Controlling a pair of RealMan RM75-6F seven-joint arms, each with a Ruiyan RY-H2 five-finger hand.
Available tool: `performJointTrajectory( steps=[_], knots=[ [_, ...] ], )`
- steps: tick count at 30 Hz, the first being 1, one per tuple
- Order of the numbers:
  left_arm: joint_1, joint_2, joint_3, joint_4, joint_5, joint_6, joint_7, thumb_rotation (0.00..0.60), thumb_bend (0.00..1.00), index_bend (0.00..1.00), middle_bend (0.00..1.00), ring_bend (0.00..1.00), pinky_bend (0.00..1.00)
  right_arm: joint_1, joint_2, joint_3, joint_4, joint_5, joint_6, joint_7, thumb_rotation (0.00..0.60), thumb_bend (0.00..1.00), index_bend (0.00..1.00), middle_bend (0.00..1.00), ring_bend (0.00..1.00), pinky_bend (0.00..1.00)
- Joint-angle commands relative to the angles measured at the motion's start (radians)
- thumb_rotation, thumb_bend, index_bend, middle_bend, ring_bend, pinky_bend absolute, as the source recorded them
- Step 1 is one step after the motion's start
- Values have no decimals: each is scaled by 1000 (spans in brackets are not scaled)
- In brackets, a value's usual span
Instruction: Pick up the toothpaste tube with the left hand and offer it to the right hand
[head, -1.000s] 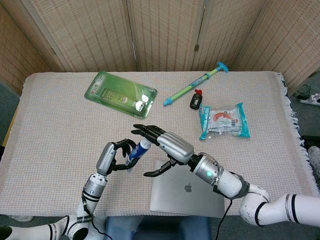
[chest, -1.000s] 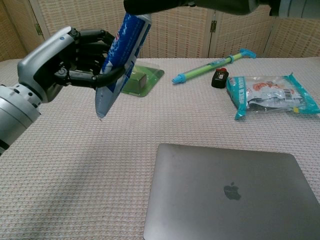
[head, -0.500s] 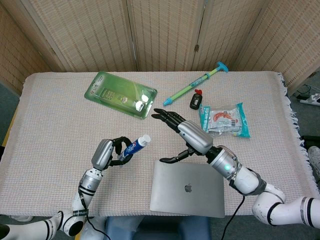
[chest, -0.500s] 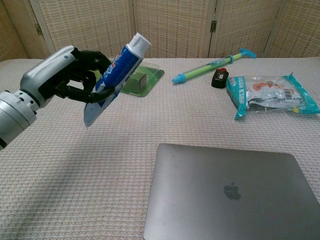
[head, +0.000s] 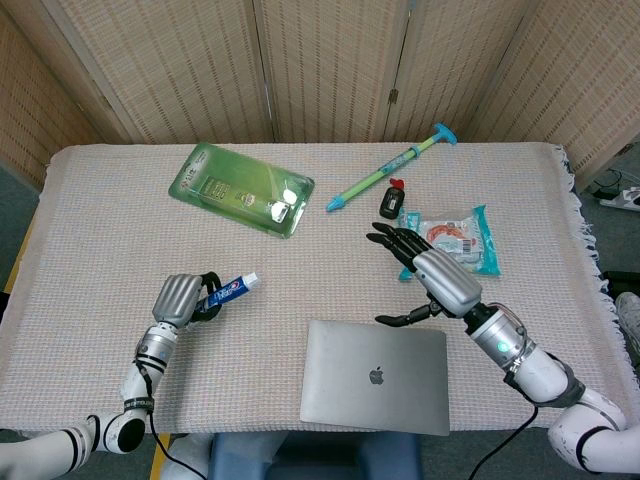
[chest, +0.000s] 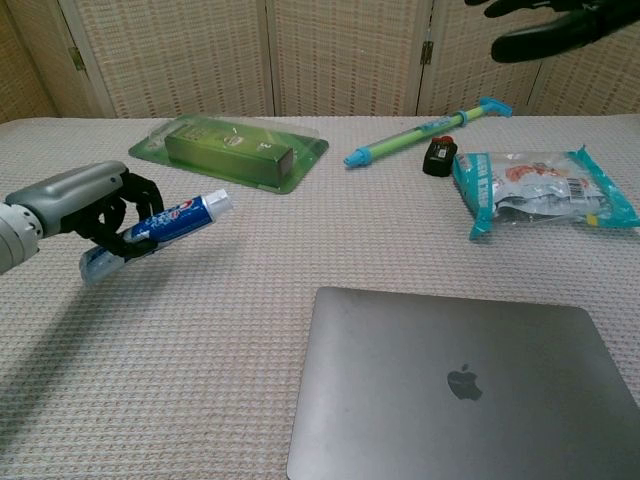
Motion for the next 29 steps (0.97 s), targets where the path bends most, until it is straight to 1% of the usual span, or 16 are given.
performJointTrajectory(
  steps=[1, 6, 8, 9, 10, 13, 14, 15, 19, 21, 25, 29],
  knots=[
    [0, 14, 6, -20, -22, -15, 41, 600, 744, 283, 449, 317, 410, -38, 5, -31, 27, -24, 35, -27, 372, 82, 0, 0, 0, 0],
    [3, 40, 23, -56, -12, 0, 100, 600, 719, 133, 320, 208, 322, -105, 2, -60, 56, -38, 117, -89, 366, 82, 0, 0, 0, 0],
    [5, 64, 31, -83, -6, 7, 129, 600, 704, 93, 276, 172, 283, -136, 0, -72, 65, -38, 152, -119, 369, 82, 0, 0, 0, 0],
    [7, 74, 34, -95, 0, 16, 142, 600, 695, 81, 260, 158, 271, -150, -1, -77, 66, -36, 166, -131, 382, 82, 0, 0, 0, 0],
    [12, 89, 36, -112, 9, 32, 153, 600, 683, 73, 251, 150, 262, -168, 0, -83, 71, -33, 184, -153, 409, 82, 0, 0, 0, 0],
    [38, 139, 30, -179, 30, 84, 134, 600, 671, 76, 245, 147, 256, -215, 9, -102, 79, -28, 230, -203, 559, 87, 0, 0, 0, 0],
    [49, 158, 28, -202, 40, 104, 125, 600, 671, 82, 244, 146, 252, -230, 12, -106, 84, -27, 247, -224, 586, 89, 0, 0, 0, 0],
    [66, 185, 27, -230, 55, 134, 108, 600, 669, 89, 244, 145, 247, -251, 13, -113, 89, -27, 270, -251, 600, 91, 0, 0, 0, 0],
    [131, 273, 29, -312, 105, 237, 49, 600, 657, 116, 244, 149, 231, -314, 18, -138, 99, -24, 326, -317, 600, 92, 0, 0, 0, 0],
    [161, 312, 36, -343, 125, 275, 29, 600, 640, 128, 244, 154, 223, -336, 22, -149, 102, -27, 342, -327, 600, 91, 0, 0, 0, 0],
    [239, 398, 64, -403, 173, 372, 2, 600, 599, 135, 244, 156, 210, -387, 23, -168, 123, -36, 383, -302, 600, 91, 0, 0, 0, 0],
    [311, 442, 92, -433, 203, 455, -20, 600, 588, 150, 244, 157, 199, -423, 28, -175, 138, -51, 422, -271, 600, 91, 0, 0, 0, 0]
  ],
)
